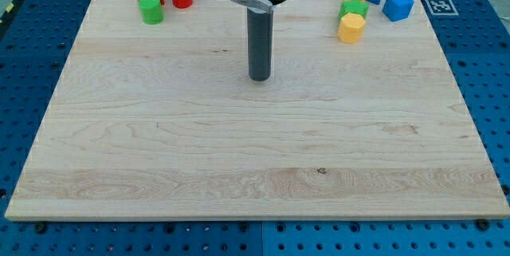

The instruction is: Move the blue cube a bit down

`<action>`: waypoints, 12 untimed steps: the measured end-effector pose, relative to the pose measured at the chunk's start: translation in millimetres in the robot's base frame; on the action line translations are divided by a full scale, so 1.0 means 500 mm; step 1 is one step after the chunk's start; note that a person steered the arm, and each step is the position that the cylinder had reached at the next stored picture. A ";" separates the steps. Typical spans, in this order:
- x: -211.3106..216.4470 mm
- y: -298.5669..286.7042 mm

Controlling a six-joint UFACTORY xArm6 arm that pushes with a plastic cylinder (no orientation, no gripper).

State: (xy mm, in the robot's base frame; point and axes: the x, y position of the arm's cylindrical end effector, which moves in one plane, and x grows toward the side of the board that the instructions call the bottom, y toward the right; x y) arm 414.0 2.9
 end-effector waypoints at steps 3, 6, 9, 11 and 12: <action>-0.001 0.015; 0.002 0.121; 0.037 0.156; 0.037 0.229; 0.007 0.326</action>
State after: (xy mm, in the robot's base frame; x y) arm 417.6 165.8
